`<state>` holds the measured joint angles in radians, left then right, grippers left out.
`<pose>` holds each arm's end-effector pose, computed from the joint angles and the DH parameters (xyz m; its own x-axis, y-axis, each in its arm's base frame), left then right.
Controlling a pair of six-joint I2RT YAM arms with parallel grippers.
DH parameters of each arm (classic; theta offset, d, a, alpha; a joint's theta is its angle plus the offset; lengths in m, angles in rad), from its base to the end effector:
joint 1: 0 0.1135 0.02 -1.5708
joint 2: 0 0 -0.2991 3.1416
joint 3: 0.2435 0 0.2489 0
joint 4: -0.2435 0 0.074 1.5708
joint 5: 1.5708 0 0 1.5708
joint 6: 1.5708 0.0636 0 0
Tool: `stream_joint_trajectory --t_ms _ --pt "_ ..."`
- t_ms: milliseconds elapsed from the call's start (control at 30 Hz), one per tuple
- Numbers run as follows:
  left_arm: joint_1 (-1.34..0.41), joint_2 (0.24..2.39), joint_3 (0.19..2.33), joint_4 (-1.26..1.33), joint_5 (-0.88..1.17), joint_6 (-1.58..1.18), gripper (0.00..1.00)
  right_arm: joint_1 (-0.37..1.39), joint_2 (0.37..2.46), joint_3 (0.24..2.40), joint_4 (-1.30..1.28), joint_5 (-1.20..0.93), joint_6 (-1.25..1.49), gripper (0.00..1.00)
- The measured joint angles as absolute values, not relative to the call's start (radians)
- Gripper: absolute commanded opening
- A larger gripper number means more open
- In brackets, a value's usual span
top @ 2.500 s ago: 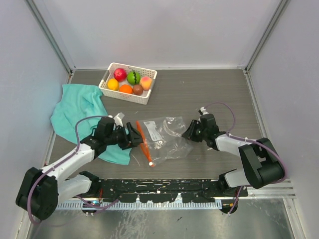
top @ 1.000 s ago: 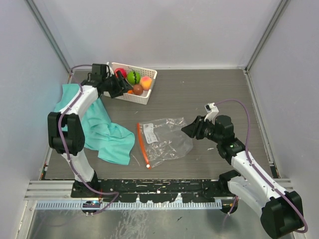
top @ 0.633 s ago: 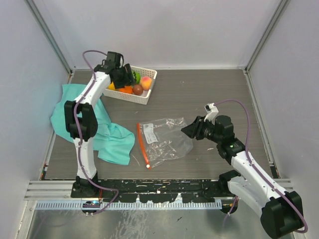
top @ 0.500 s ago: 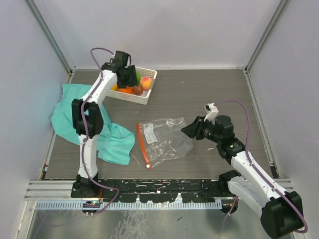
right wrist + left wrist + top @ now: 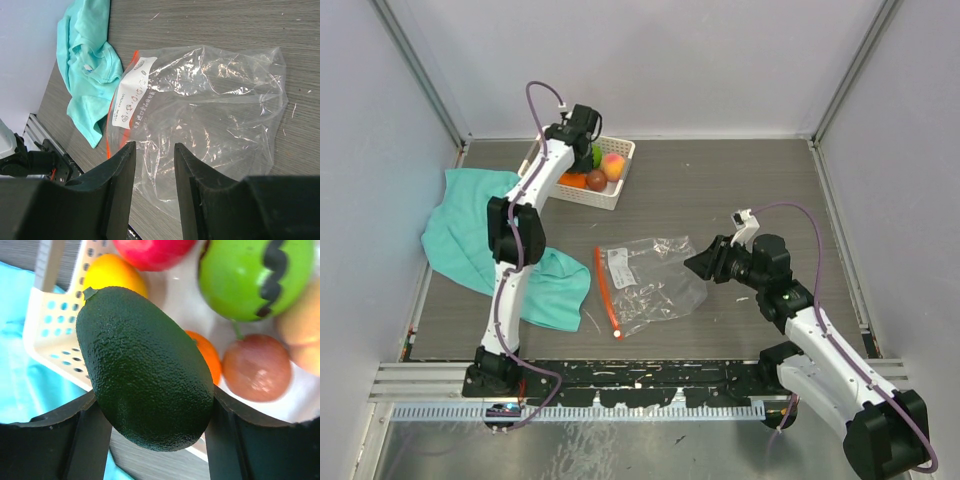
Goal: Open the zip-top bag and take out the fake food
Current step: Place the fake fruit in the bin.
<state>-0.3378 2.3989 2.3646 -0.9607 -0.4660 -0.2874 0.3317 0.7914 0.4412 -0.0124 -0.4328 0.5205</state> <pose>0.5331 -0.1570 0.2577 -0.7774 0.0047 -0.6290 -0.1617 0.9649 0.2071 0.1619 0.0840 0.2530 -0.6224 0.2631 -0.7372 -0.4113 0.6913 0.5941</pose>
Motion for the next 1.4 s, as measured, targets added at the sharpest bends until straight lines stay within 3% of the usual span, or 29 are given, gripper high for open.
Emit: stream_joint_trajectory --t_ms 100,267,700,867,1000,1400 --pt "-0.326 2.431 2.385 -0.967 -0.534 -0.267 0.68 0.332 0.791 0.441 -0.013 -0.433 0.521 0.42" --pt "-0.311 2.450 2.420 -0.966 -0.597 -0.235 1.00 0.332 0.791 0.441 -0.013 -0.439 0.521 0.42" --pt "-0.303 2.447 2.421 -0.963 -0.595 -0.216 0.98 0.332 0.781 0.437 -0.022 -0.448 0.521 0.46" --pt "-0.294 2.332 2.315 -0.947 -0.507 -0.221 0.98 0.332 0.765 0.437 -0.037 -0.447 0.517 0.49" --pt "-0.279 2.149 2.170 -0.883 -0.393 -0.222 0.98 0.332 0.759 0.437 -0.047 -0.447 0.508 0.57" --pt "-0.155 1.536 1.538 -0.486 0.104 -0.291 0.98 0.332 0.762 0.511 -0.094 -0.442 0.456 0.98"
